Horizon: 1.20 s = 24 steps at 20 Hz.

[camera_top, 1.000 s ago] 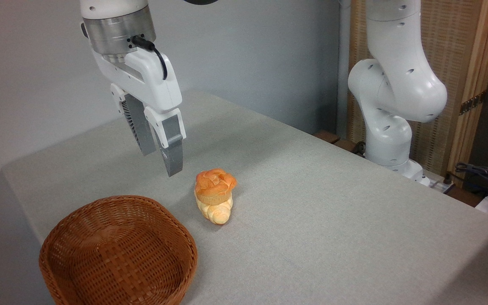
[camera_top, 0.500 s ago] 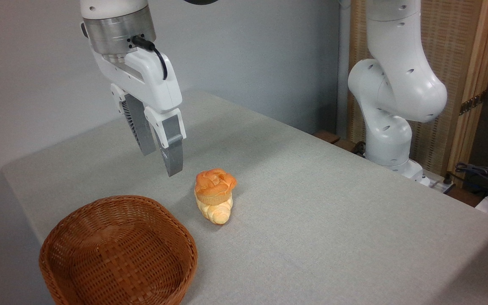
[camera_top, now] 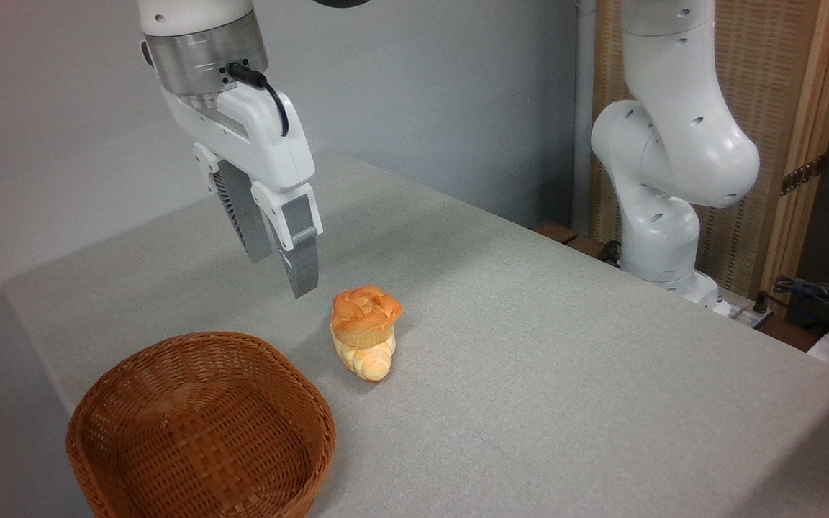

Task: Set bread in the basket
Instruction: 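Lower the open gripper onto the orange piece atop the bread roll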

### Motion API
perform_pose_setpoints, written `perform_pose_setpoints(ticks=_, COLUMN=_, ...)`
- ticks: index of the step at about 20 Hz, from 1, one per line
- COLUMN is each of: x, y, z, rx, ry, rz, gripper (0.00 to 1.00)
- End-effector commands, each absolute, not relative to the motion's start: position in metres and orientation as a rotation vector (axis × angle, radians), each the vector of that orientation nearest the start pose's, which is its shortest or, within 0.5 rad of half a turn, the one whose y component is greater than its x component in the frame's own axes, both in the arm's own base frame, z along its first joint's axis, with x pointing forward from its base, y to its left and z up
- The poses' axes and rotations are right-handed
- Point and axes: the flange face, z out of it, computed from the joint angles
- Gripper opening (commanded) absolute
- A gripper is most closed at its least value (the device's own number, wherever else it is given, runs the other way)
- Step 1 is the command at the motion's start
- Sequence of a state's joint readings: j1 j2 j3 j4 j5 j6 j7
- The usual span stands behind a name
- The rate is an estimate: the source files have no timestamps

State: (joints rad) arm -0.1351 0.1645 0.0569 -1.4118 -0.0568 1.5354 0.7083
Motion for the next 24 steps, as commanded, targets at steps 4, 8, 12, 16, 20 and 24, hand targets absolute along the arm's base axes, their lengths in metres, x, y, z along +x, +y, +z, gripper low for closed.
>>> perform_pose_setpoints(ticks=4, x=0.593, y=-0.055, z=0.605, rx=-2.977, ry=1.225, rz=0.103, gripper=1.00)
perform_pose_setpoints(ticks=8, x=0.597, y=-0.054, z=0.601, rx=-2.970, ry=1.223, rz=0.104, gripper=1.00)
perform_pose_setpoints(ticks=12, x=0.599, y=-0.053, z=0.592, rx=-2.957, ry=1.265, rz=0.124, gripper=1.00)
perform_pose_setpoints(ticks=16, x=0.596, y=-0.063, z=0.568, rx=-2.947, ry=1.308, rz=0.156, gripper=1.00)
perform_pose_setpoints(ticks=20, x=0.571, y=-0.082, z=0.547, rx=-2.918, ry=1.370, rz=0.112, gripper=1.00)
perform_pose_setpoints(ticks=24, x=0.548, y=-0.097, z=0.524, rx=-2.900, ry=1.419, rz=0.154, gripper=1.00)
